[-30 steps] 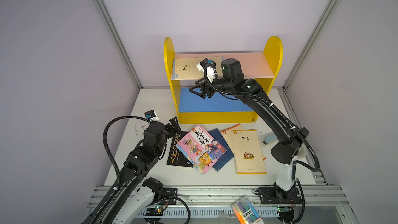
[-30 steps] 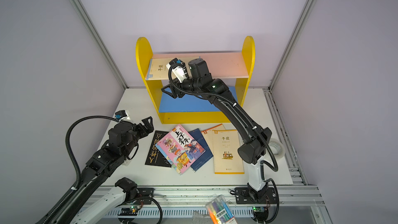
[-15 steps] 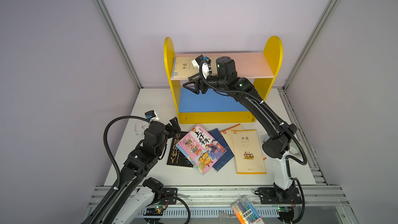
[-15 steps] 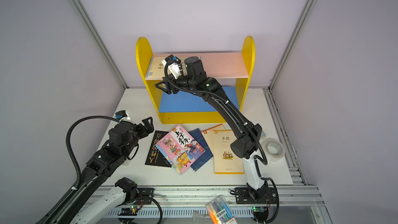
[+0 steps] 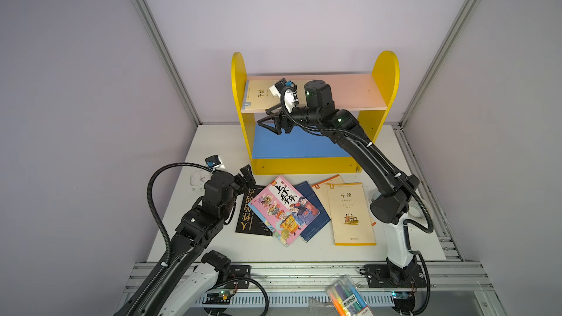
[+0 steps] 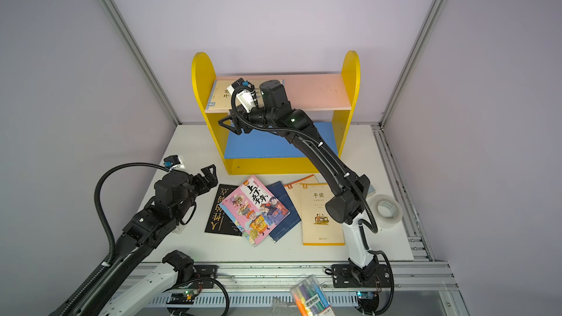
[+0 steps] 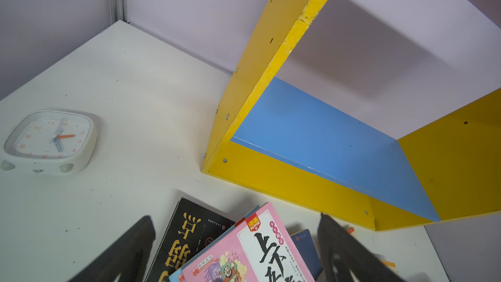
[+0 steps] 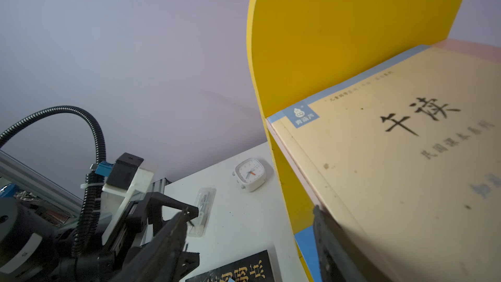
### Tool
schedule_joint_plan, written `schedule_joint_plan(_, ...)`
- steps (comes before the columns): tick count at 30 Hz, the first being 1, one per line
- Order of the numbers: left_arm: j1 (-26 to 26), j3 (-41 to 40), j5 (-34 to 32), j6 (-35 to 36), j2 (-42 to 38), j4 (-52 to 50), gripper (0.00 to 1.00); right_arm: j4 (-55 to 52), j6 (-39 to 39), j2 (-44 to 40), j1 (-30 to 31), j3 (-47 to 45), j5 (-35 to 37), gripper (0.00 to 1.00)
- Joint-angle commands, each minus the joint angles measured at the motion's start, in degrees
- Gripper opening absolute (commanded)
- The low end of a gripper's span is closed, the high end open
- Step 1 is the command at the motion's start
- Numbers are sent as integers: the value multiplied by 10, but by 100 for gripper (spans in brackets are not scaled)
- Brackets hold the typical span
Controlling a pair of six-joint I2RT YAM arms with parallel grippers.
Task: Stacking books/files
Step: Move the book to the bookshelf, then pick up the book from the book.
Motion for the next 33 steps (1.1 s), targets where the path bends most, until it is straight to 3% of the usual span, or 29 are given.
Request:
schedule_joint_plan(1, 0, 2, -1, 4, 14, 8, 96, -34, -36, -37, 1, -15, 19, 79)
schedule_joint_plan(10, 0, -10, 54, 9, 43, 28, 97, -1, -48, -220, -1, -242, 172, 90)
schedule_joint_plan(16, 0, -30, 77, -7, 49, 21, 97, -24, -30, -303, -15, -357, 235, 92)
schedule_joint_plan(21, 0, -49, 100, -29, 64, 1, 97, -41, -15, -327, -19, -447, 249, 90)
schedule_joint_plan(25, -5, -61, 130, -40, 77, -19, 97, -27, 25, -331, -19, -521, 234, 83)
schedule_joint_plan(33, -40, -105, 151, -96, 86, -20, 97, 14, 100, -304, -17, -627, 232, 75)
